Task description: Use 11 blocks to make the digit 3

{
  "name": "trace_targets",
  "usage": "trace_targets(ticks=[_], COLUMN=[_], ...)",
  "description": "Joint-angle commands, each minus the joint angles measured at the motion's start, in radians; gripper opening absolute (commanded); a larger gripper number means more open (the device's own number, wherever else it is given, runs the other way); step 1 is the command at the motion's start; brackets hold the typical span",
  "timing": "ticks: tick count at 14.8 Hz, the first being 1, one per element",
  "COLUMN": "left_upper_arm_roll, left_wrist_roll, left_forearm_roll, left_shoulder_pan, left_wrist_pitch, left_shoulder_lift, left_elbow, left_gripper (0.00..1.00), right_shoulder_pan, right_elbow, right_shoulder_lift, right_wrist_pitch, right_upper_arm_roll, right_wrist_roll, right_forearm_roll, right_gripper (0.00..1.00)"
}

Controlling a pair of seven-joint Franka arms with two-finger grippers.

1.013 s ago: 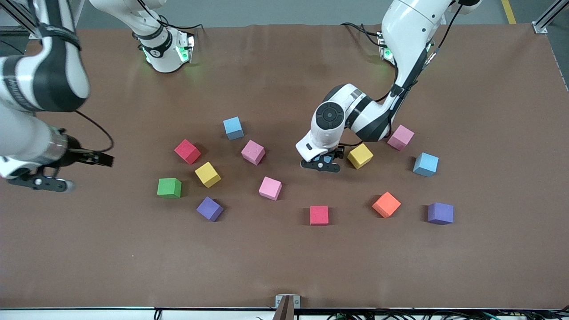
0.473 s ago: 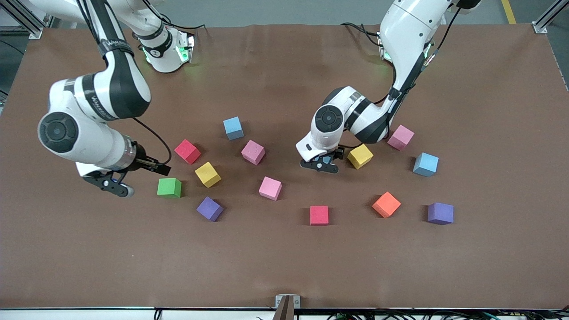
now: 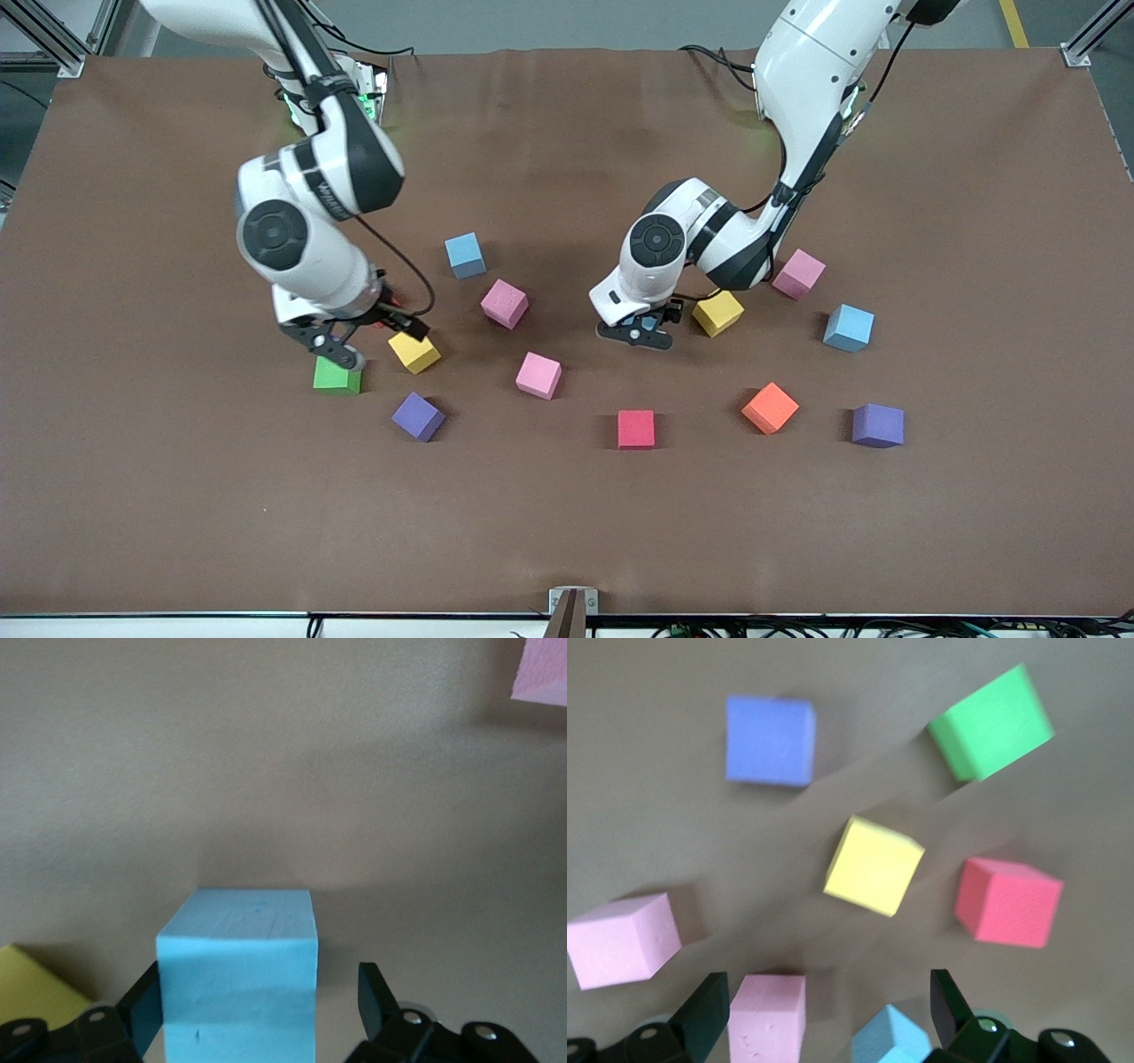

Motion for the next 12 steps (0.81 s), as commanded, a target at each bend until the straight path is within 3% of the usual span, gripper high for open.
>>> trace_targets(ticks=[1, 4, 8, 12], left_upper_arm_roll=[-0.001, -0.006, -0.09, -0.168], left_wrist_roll=[-0.012, -0.093, -0.325, -0.396], left_forearm_roll=[0.019, 0.016, 0.014, 0.014], left_shoulder_pan=[-0.001, -0.007, -0.057, -0.057], left_wrist_pitch=[0.029, 0.021, 0.02, 0.056], left_shoulder_lift=[0.022, 0.013, 0.004, -0.056], left_elbow=[0.01, 0.0, -0.017, -0.129], left_gripper=[0.75, 0.54, 0.52, 0.52], right_shoulder_pan=[0.067, 0.148, 0.193, 0.226], right_elbow=[-0.113, -0.157, -0.164, -0.164], right_shoulder_lift=[-0.036, -0.025, 0.028, 0.093], right_wrist_pitch=[0.105, 0.202, 0.271, 0.349], right_upper_arm_roll=[-0.011, -0.011, -0.011, -0.013], right_wrist_roll=[0.026, 0.069, 0.095, 0.161], right_forearm_roll=[0.009, 0.009, 0.009, 0.008], right_gripper=[1.0, 1.0, 1.0, 1.0])
